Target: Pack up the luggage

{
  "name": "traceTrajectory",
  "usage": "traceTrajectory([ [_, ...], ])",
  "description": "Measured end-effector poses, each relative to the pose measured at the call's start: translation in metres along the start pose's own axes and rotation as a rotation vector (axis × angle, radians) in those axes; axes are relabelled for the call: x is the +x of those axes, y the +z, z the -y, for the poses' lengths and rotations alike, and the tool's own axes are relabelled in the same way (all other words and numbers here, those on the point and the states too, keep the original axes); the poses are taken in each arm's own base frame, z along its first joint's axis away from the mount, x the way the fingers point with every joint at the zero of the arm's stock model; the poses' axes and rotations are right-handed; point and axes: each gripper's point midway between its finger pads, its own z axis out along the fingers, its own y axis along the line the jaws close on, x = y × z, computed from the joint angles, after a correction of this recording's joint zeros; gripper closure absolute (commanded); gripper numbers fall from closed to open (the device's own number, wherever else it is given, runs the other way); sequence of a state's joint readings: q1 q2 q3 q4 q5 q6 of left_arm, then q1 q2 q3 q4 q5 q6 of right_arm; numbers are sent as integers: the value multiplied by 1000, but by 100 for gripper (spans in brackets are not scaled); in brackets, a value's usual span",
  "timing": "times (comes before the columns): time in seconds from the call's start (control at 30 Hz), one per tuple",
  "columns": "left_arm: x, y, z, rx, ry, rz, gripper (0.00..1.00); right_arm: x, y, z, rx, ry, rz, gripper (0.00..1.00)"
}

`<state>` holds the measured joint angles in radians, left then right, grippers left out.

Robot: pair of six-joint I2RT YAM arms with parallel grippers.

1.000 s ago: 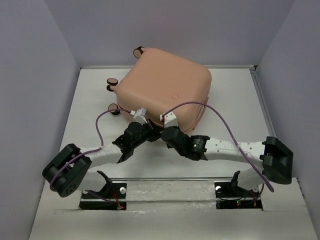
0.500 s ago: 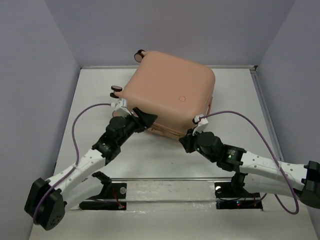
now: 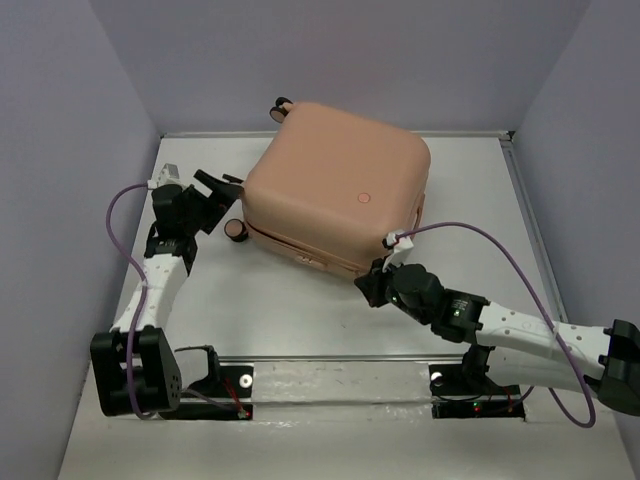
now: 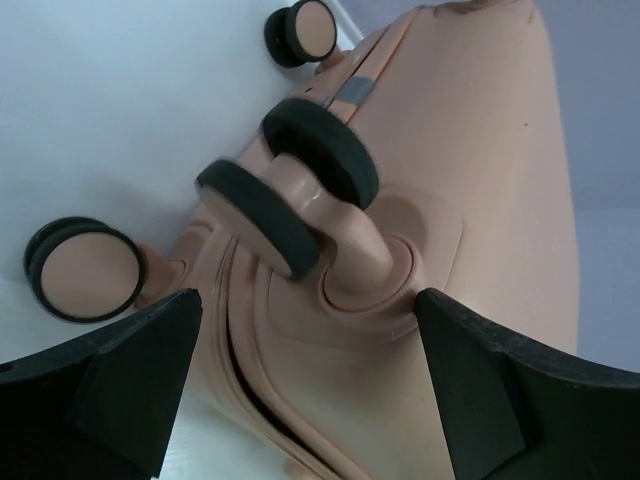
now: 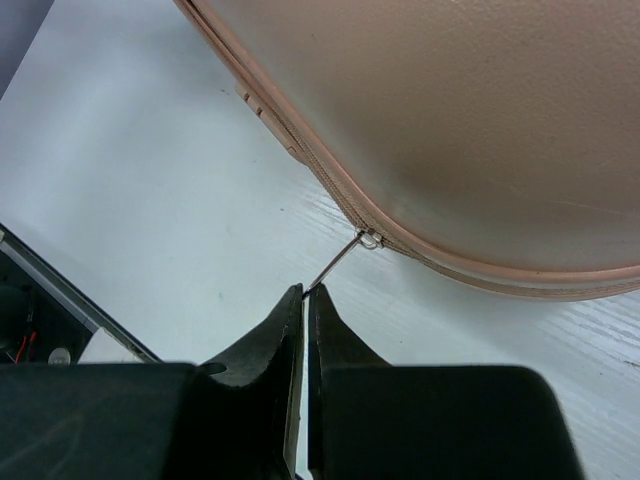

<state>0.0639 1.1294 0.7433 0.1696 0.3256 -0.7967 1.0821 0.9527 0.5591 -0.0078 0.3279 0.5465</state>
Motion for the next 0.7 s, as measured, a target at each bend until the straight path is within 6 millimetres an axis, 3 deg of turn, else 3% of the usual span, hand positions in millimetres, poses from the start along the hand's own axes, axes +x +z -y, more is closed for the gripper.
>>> traceTrajectory([
  [0.07, 6, 15, -7, -5, -57, -46, 1, 0, 0, 0, -3, 0, -1, 93],
  [0.3, -8, 44, 10, 58, -109, -55, 4, 5, 3, -5, -28, 3, -9, 93],
  [0.47, -8, 63, 7, 61, -174, -64, 16, 8, 4, -5, -37, 3, -19, 93],
  [0.5, -9, 67, 7, 63, -185, -64, 21, 8, 4, -5, -37, 3, -19, 93],
  [0.53, -10, 70, 7, 62, -199, -64, 37, 9, 4, -5, -37, 4, -20, 93],
  [0.6, -10, 76, 4, 59, -222, -62, 53, 9, 4, -6, -38, 5, -21, 93],
  [0.63, -10, 79, 3, 52, -259, -64, 73, 9, 4, -6, -39, 7, -22, 93],
  [0.7, -15, 80, 5, 56, -317, -50, 93, 9, 4, -7, -44, 11, -23, 93],
])
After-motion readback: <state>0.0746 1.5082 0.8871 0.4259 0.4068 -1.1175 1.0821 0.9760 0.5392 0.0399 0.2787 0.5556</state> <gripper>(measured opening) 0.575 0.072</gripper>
